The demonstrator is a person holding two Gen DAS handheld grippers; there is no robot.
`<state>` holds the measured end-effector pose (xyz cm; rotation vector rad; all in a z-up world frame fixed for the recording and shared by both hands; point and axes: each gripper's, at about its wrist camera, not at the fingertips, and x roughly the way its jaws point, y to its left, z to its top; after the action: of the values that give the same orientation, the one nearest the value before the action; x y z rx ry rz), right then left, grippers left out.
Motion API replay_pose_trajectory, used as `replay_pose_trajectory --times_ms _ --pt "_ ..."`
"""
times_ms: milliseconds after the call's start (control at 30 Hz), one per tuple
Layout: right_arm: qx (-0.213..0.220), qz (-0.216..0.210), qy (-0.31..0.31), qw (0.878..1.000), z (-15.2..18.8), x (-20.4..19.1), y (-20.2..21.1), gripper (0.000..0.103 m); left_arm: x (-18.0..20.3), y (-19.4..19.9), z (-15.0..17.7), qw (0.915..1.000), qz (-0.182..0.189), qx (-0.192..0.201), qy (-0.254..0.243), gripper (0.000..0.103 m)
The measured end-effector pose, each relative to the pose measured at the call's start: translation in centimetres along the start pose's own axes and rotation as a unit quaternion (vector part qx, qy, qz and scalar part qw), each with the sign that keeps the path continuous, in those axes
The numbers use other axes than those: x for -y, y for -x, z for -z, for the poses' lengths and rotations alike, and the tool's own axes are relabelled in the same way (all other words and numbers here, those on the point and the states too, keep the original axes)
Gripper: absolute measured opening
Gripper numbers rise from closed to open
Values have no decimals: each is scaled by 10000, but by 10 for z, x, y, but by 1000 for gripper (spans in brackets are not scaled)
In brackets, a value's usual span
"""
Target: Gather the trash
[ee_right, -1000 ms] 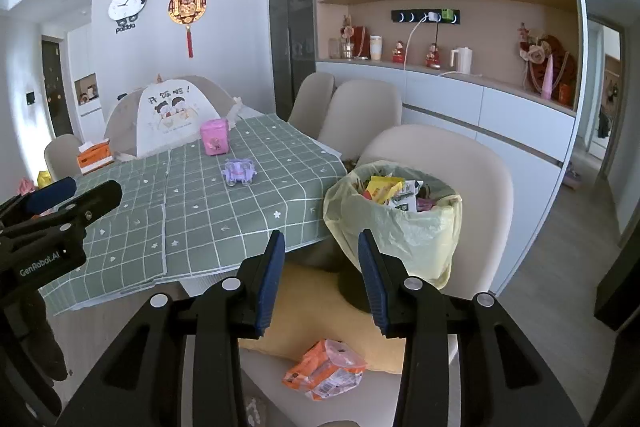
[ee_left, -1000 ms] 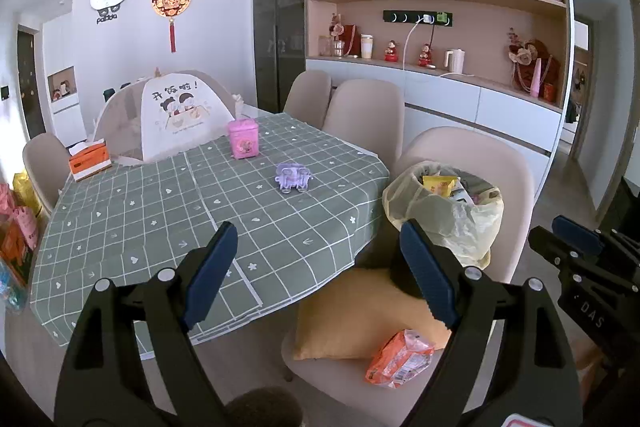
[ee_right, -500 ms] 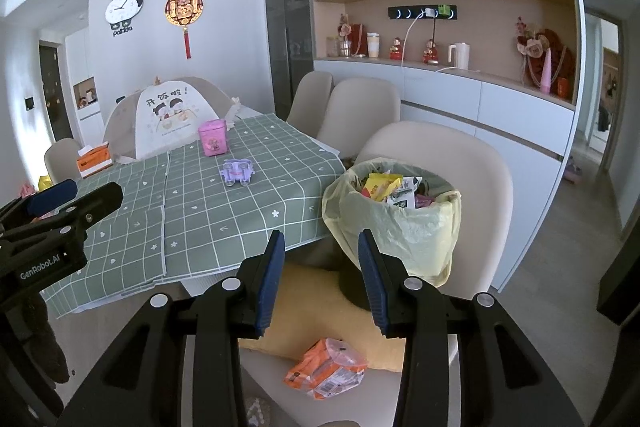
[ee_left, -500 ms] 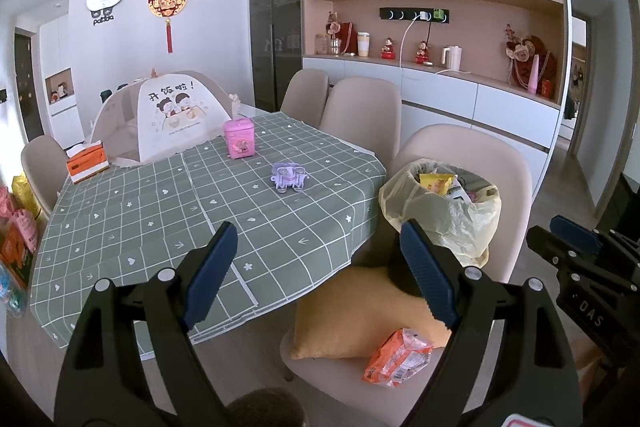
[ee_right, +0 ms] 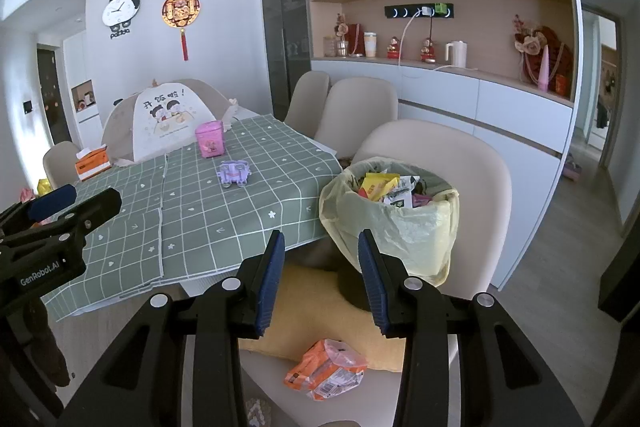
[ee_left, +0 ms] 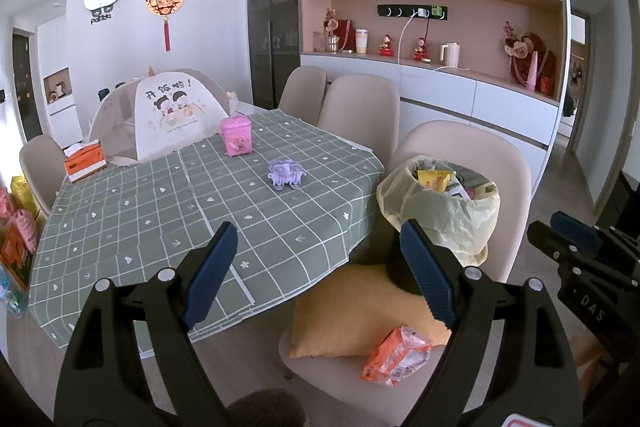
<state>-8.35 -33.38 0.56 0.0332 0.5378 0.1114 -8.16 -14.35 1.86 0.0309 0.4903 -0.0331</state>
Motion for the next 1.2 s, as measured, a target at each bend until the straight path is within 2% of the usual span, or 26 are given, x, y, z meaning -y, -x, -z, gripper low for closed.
replay_pose_trajectory --times_ms 1200 --pt "-65 33 -149 9999 0 5 -11 37 4 -13 6 9999 31 -124 -49 79"
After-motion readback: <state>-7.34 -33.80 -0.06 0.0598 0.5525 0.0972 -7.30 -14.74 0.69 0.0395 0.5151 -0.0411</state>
